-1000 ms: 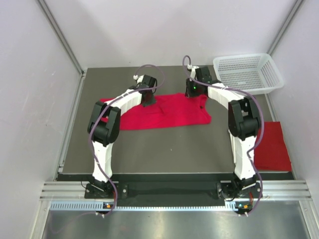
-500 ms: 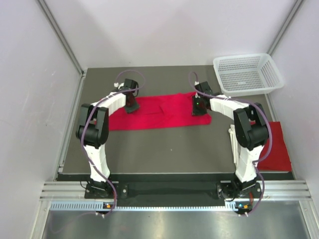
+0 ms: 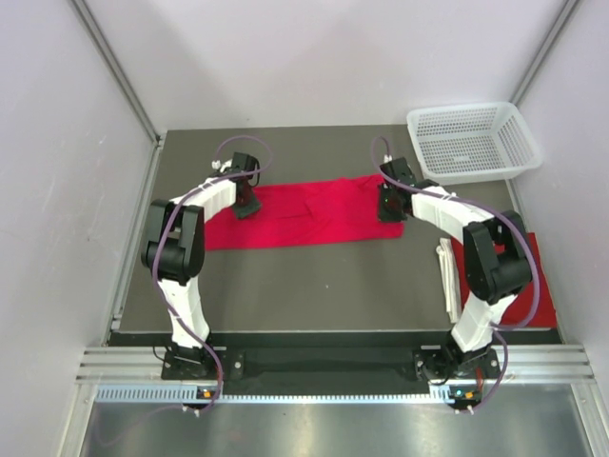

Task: Fold and stack the t-shirts
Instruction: Fold the tshirt

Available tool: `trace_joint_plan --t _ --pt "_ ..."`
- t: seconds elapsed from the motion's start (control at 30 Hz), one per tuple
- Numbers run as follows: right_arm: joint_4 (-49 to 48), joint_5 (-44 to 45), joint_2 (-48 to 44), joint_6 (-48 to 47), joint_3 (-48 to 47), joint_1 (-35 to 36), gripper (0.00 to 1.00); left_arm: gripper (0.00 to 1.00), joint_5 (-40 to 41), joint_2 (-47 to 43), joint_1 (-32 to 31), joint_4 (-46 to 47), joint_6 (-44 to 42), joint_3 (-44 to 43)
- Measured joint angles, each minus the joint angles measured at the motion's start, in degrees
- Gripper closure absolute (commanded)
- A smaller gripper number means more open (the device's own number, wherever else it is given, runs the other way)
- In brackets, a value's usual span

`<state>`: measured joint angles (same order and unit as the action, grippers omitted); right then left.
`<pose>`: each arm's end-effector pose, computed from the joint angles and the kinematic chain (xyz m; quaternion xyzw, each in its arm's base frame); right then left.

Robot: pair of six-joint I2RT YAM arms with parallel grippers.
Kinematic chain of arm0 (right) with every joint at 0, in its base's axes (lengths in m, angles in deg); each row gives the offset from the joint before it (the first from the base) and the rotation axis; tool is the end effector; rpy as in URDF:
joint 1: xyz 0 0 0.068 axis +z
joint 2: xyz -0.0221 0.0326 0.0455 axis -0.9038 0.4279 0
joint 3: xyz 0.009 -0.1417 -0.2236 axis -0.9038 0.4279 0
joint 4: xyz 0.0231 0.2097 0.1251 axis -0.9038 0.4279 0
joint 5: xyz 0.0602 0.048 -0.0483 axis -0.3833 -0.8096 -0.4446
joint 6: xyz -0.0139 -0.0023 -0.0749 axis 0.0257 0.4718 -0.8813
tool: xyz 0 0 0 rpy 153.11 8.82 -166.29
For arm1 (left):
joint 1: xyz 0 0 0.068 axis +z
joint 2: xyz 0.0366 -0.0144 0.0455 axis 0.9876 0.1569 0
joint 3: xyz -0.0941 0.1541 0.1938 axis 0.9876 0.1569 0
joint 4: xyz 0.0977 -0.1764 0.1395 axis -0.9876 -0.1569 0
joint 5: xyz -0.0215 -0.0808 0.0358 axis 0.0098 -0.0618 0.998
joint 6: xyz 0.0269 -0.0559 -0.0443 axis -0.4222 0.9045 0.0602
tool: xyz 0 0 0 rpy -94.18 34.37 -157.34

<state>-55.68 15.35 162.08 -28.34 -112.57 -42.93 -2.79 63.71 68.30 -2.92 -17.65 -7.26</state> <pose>0.3443 0.1313 0.1775 0.0223 0.9588 0.0672 0.2752 0.3965 -0.0740 0.1462 -0.2452 0.9346 -0.0006 0.2577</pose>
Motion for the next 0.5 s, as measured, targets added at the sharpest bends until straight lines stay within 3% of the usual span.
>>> trace_joint_plan --t 0.5 --pt "-0.1 5.4 5.7 0.4 -0.1 -1.2 0.84 0.60 4.5 -4.2 1.7 -2.1 3.1 5.0"
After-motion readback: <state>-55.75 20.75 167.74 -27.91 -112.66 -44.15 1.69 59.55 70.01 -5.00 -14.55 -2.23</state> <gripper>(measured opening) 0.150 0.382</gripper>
